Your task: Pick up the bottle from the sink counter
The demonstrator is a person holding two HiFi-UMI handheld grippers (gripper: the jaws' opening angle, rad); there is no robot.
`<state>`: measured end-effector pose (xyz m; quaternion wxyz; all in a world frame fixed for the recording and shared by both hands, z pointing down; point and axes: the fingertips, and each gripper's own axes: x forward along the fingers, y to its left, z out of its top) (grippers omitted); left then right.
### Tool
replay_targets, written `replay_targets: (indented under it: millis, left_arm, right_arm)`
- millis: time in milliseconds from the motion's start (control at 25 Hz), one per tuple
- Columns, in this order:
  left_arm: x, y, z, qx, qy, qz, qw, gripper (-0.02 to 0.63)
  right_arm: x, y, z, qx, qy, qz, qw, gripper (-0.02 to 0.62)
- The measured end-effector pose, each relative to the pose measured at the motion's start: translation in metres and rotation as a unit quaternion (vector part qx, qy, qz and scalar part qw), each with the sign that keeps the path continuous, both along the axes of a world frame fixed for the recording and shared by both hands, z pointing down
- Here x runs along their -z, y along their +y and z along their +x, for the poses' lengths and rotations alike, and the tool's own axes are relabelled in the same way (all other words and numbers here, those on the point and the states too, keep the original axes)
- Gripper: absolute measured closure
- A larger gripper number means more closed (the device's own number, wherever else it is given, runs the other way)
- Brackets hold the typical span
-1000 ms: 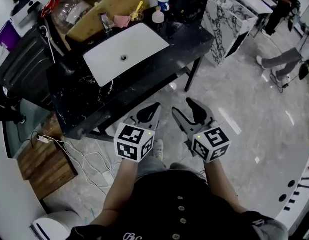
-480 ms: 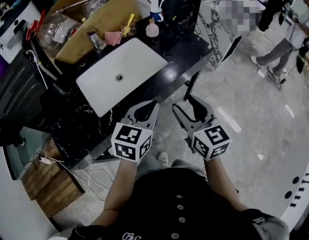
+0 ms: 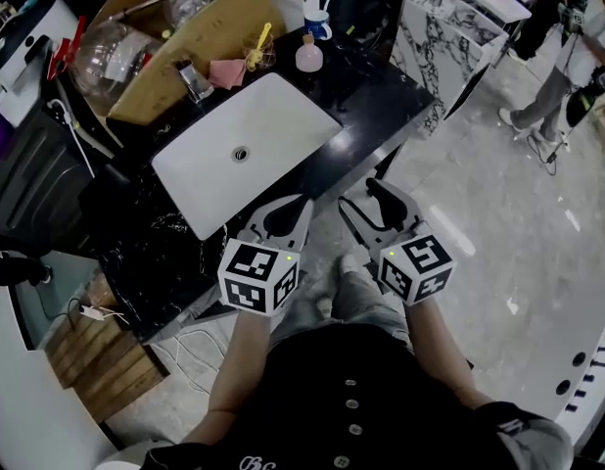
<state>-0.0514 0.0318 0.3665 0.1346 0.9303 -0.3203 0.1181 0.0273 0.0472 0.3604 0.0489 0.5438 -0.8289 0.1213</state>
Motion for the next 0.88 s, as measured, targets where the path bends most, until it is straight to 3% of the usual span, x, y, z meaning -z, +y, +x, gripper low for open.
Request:
replay_targets:
  millis: [560, 880]
  left_arm:
    - [-0.016, -0.078, 0.007, 0.038, -0.020, -0.007, 0.9990, 0.584]
    - [-0.009, -0.138, 0.031, 0.058, -0.021, -0.001, 0.9981, 0.584]
  right_arm:
    - [-0.013, -0.072, 0.022, 0.019, -0.002, -0.009, 1.000, 0.367]
    - [-0.017, -0.133, 0.044, 0.059, 0.016, -0.025, 0.998, 0.367]
